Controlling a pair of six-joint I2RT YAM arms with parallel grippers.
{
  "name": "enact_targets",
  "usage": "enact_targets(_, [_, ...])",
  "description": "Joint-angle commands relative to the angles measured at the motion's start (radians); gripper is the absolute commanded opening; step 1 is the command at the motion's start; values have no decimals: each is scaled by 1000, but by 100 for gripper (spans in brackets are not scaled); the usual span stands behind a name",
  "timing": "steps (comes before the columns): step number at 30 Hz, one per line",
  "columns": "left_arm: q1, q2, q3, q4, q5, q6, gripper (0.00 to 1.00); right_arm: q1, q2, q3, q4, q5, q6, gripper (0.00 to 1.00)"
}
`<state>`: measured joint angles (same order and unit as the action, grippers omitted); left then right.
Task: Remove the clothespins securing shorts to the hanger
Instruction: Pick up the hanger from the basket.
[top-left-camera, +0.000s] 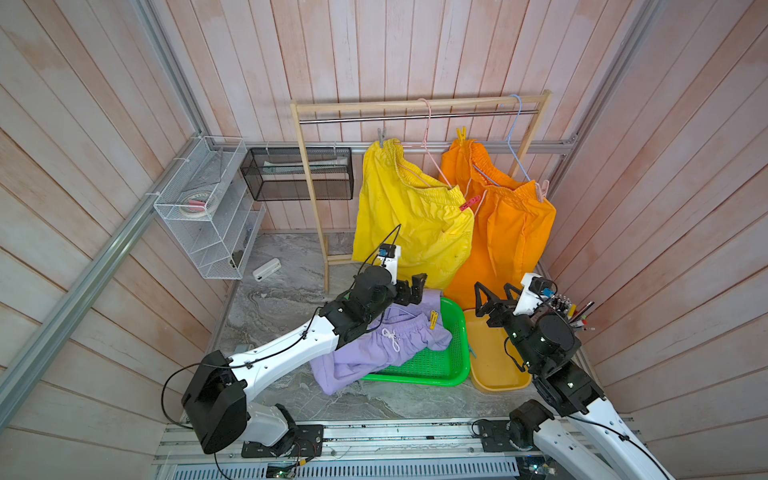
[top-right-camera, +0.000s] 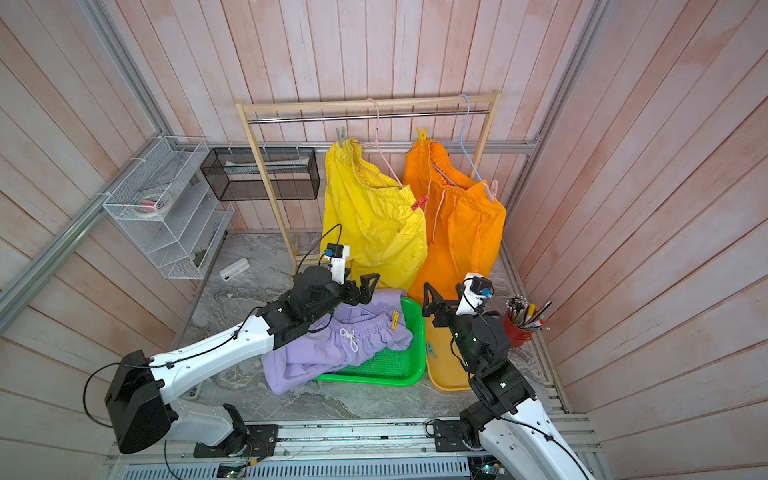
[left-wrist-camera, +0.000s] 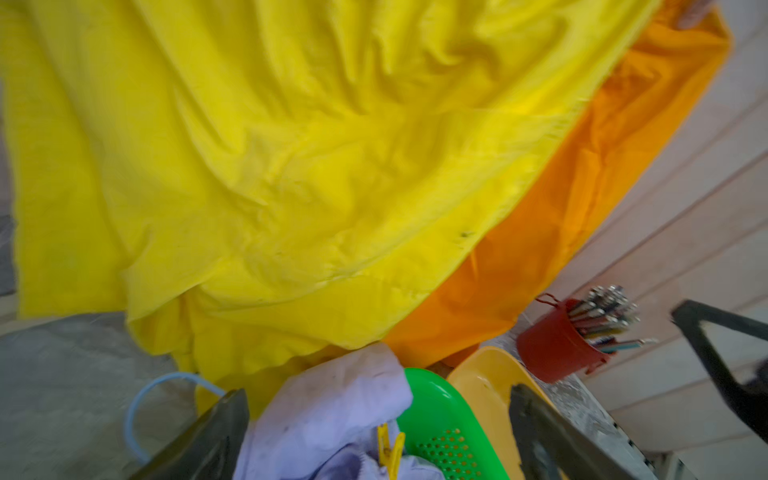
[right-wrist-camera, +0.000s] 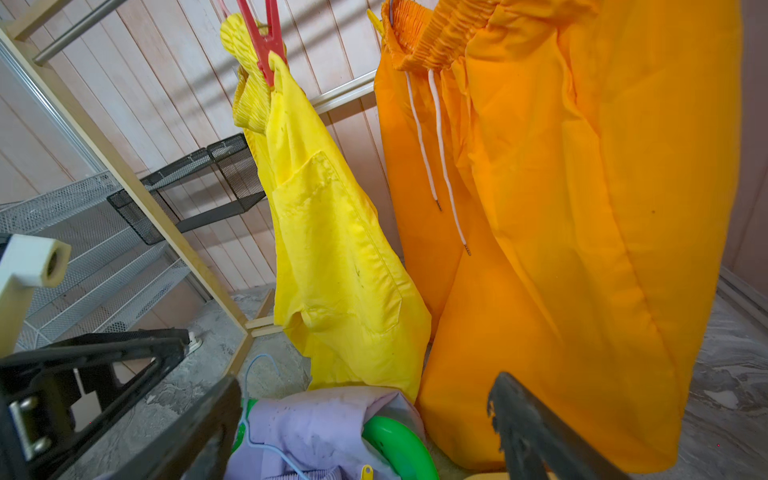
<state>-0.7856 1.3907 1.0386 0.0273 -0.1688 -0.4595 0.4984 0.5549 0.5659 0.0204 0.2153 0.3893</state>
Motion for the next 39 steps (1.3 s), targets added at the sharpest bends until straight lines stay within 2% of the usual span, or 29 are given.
enact_targets(1, [57, -41, -70, -49, -28, -139, 100, -4, 19, -9, 43, -35, -5, 95])
enact_targets(7, [153, 21, -38, -96, 38, -168, 100, -5, 37, -18, 48, -52, -15, 95])
enact_targets(11, [186, 116, 19, -122, 86, -175, 95, -5, 37, -30, 48, -62, -22, 95])
enact_targets(18, [228, 240, 65, -108, 139, -189, 78, -6, 23, -41, 49, -81, -23, 95])
enact_targets(21, [232, 265, 66, -77, 157, -188, 65, -6, 16, -52, 55, -93, -21, 95])
enact_targets(26, [232, 314, 93, -72, 179, -183, 50, -9, 11, -65, 62, -99, -14, 95])
enact_targets(32, [233, 345, 106, -67, 186, -167, 36, -12, 4, -70, 65, -108, -13, 95])
enact_targets(36, [233, 346, 108, -62, 174, -146, 32, -14, 1, -71, 64, -109, -8, 95])
enact_targets(39, [234, 349, 110, -51, 169, -127, 23, -14, -3, -73, 62, -110, -4, 95])
